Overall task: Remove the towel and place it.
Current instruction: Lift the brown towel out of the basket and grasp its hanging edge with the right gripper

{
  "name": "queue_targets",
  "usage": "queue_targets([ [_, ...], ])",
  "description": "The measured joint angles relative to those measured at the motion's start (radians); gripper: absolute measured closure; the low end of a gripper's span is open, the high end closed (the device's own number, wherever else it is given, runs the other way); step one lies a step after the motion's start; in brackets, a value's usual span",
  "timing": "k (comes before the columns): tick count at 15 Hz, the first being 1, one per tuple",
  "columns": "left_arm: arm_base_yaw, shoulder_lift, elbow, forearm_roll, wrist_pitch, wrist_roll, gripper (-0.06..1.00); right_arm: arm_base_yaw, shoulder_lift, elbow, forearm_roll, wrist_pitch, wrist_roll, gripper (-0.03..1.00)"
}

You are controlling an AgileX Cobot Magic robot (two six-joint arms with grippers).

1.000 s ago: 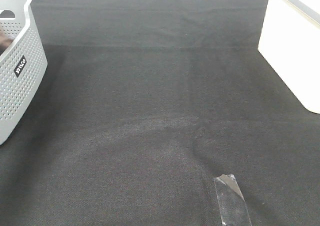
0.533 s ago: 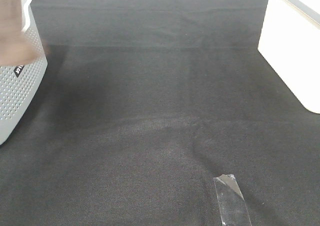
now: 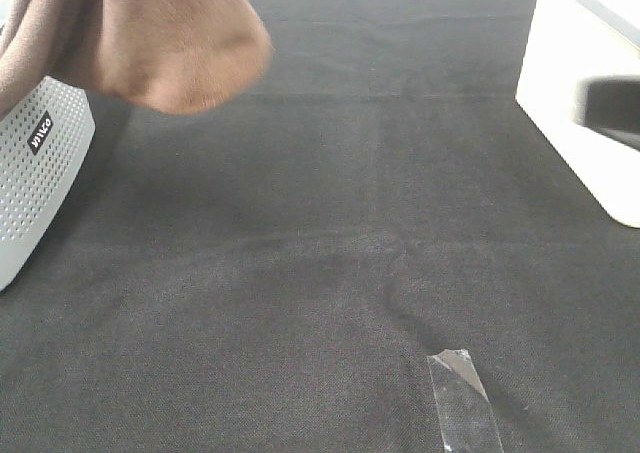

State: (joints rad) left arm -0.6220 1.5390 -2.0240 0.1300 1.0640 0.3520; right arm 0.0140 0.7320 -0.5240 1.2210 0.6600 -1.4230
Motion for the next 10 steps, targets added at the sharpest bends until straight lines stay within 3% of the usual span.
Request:
queue_targets([
  [2, -0.008, 0.0, 0.0, -0.038, -0.008, -0.001, 0.94, 0.0, 0.211, 0.0, 0.274, 0.113, -0.347, 0.2],
  [4, -0.008, 0.0, 0.0, -0.073, -0.008, -0.003, 0.94, 0.0, 0.39, 0.0, 0.461, 0.238, -0.545, 0.2],
  [7, -0.008, 0.0, 0.0, -0.102, -0.008, -0.003, 0.94, 0.051, 0.541, -0.009, 0.508, 0.293, -0.663, 0.2],
  [10, -0.008, 0.0, 0.0, -0.13, -0.008, -0.003, 0.94, 0.248, 0.653, -0.143, 0.508, 0.258, -0.681, 0.2],
])
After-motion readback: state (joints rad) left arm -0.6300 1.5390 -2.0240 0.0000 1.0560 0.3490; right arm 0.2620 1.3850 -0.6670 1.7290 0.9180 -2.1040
